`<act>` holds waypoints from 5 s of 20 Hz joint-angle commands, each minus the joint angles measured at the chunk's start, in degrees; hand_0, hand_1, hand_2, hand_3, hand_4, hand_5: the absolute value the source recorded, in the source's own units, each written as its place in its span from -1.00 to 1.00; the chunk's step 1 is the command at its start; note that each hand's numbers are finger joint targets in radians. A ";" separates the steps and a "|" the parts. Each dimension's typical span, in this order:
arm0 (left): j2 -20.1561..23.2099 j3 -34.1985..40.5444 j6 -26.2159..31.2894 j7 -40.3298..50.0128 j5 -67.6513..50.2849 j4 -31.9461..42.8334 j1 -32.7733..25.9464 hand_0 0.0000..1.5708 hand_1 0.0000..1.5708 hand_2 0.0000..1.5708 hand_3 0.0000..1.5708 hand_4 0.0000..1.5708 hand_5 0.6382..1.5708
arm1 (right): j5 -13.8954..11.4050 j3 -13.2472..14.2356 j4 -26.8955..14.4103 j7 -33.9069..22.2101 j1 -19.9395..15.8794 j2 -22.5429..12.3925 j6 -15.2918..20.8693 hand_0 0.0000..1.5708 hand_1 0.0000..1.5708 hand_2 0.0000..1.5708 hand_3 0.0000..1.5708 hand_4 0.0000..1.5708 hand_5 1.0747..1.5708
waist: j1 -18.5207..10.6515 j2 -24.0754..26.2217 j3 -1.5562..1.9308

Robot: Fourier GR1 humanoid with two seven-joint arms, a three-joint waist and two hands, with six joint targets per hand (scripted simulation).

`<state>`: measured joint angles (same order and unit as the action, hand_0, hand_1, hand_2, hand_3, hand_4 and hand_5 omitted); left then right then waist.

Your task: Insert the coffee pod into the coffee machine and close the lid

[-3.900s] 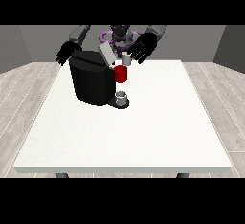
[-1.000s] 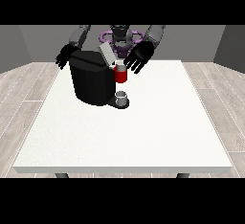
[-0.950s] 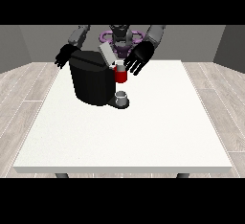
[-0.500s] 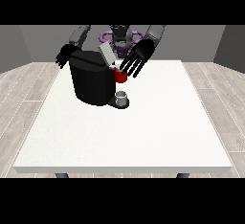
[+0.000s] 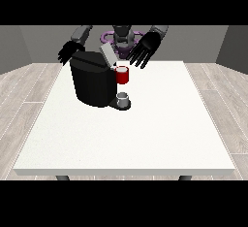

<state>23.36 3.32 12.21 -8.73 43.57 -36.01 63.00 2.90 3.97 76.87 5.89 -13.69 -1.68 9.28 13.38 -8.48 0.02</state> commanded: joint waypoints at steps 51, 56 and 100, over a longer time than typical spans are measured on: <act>-23.35 5.12 1.04 5.94 -42.52 -39.25 -46.50 -1.00 -1.00 -1.00 -1.00 -1.00 1.00 | 0.88 3.36 -11.37 -3.49 -13.28 -9.10 -12.44 -1.00 -1.00 -1.00 -1.00 -1.00 1.00 | -23.26 10.71 -0.01; -20.06 7.79 1.61 5.90 -44.16 -39.44 -45.94 -1.00 -1.00 -1.00 -1.00 -1.00 1.00 | -1.22 0.77 -12.63 -4.58 -16.36 -8.42 -13.26 -1.00 -1.00 -1.00 -1.00 -1.00 1.00 | -21.38 8.28 -0.02; -11.88 10.71 1.72 4.44 -49.65 -36.81 -46.11 -1.00 -1.00 -1.00 -1.00 -1.00 1.00 | -10.26 -5.26 -17.46 -3.11 -33.11 -0.75 -13.05 -1.00 -1.00 -1.00 -1.00 -0.96 1.00 | -18.47 6.28 -0.03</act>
<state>8.30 10.85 12.09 -5.22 -3.63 -75.62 15.70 -7.76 0.29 57.04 3.05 -47.30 -4.32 -2.07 -7.39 -3.99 -0.01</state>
